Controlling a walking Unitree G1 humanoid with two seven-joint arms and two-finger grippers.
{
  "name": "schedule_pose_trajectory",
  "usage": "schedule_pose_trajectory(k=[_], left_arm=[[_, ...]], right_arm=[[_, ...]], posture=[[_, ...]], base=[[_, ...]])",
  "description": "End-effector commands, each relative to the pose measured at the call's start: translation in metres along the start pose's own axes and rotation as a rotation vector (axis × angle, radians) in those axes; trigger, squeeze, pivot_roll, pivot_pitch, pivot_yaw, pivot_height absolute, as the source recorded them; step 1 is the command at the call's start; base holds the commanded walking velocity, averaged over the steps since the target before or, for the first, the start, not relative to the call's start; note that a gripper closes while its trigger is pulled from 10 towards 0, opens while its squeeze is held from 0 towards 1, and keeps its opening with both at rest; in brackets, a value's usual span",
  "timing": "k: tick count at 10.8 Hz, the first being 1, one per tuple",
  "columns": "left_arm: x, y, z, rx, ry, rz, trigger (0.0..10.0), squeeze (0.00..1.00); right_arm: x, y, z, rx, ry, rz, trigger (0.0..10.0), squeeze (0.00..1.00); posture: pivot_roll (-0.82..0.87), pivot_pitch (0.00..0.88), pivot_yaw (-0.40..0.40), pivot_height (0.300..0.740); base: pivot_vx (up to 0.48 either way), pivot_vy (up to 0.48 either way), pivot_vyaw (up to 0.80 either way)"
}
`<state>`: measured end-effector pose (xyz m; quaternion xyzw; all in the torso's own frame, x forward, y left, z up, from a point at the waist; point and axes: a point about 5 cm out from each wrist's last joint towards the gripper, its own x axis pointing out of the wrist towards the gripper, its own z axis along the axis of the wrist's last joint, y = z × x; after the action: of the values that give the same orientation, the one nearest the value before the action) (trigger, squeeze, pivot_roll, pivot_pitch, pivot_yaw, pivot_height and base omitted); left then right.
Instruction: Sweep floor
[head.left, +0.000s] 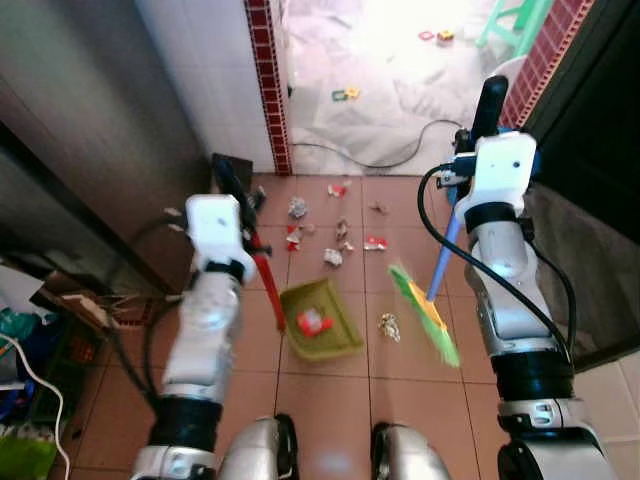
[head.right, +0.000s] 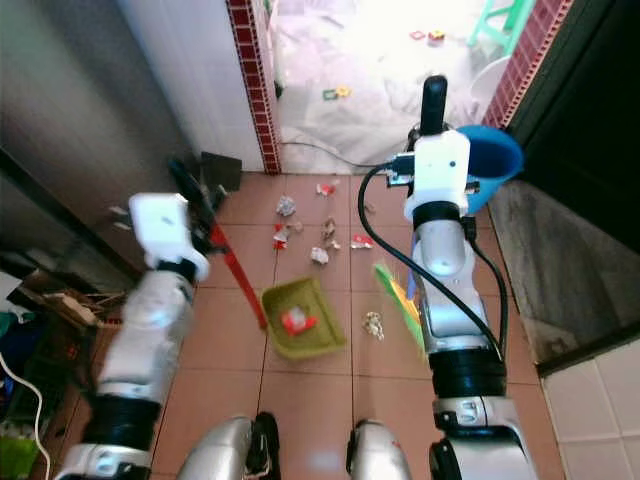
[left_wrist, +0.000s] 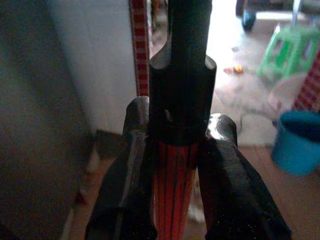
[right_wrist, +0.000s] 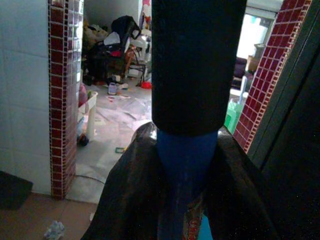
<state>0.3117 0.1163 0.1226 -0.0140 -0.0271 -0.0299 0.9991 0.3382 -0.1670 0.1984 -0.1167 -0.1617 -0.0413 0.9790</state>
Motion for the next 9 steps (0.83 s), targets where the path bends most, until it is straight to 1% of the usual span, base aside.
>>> schedule_pose_trajectory(k=[1, 2, 3, 4, 5, 6, 7, 8, 9], left_arm=[[0.004, -0.002, 0.002, 0.035, -0.028, -0.014, 10.0, 0.0], [0.006, -0.005, -0.007, 0.037, 0.007, -0.032, 10.0, 0.0], [0.009, -0.01, -0.013, 0.017, 0.016, -0.049, 10.0, 0.0], [0.015, -0.022, -0.019, -0.008, 0.037, -0.094, 10.0, 0.0], [0.018, -0.03, -0.02, -0.014, 0.045, -0.126, 10.0, 0.0], [0.021, -0.039, -0.02, -0.027, 0.052, -0.166, 10.0, 0.0], [0.024, -0.043, -0.02, -0.032, 0.052, -0.183, 10.0, 0.0], [0.025, -0.046, -0.02, -0.043, 0.053, -0.189, 10.0, 0.0], [0.025, -0.05, -0.022, -0.051, 0.06, -0.197, 10.0, 0.0]], right_arm=[[0.003, 0.001, 0.012, -0.004, -0.067, 0.0, 10.0, 0.0], [0.001, 0.001, 0.009, 0.008, -0.047, -0.013, 10.0, 0.0], [-0.001, 0.003, 0.006, 0.034, -0.03, -0.004, 10.0, 0.0], [-0.005, 0.006, -0.001, 0.077, -0.007, 0.005, 10.0, 0.0], [-0.006, 0.008, -0.004, 0.148, 0.021, 0.003, 10.0, 0.0], [-0.007, 0.014, -0.009, 0.259, 0.077, -0.008, 10.0, 0.0], [-0.005, 0.016, -0.009, 0.329, 0.107, -0.026, 10.0, 0.0], [-0.003, 0.019, -0.007, 0.38, 0.124, -0.013, 10.0, 0.0], [0.0, 0.022, -0.003, 0.452, 0.132, -0.014, 10.0, 0.0]], posture=[[-0.11, 0.099, 0.08, 0.74], [-0.12, 0.103, 0.082, 0.74], [-0.13, 0.114, 0.087, 0.74], [-0.13, 0.131, 0.091, 0.74], [-0.13, 0.133, 0.094, 0.74], [-0.13, 0.13, 0.11, 0.74], [-0.13, 0.128, 0.118, 0.74], [-0.13, 0.128, 0.124, 0.74], [-0.13, 0.126, 0.127, 0.74]], base=[[0.0, 0.0, 0.0], [0.0, 0.0, 0.0], [0.0, 0.0, 0.0], [0.0, 0.0, 0.0], [0.0, 0.0, 0.0], [0.0, 0.0, 0.0], [0.0, 0.0, 0.0], [0.0, 0.0, 0.0], [0.0, 0.0, 0.0]])
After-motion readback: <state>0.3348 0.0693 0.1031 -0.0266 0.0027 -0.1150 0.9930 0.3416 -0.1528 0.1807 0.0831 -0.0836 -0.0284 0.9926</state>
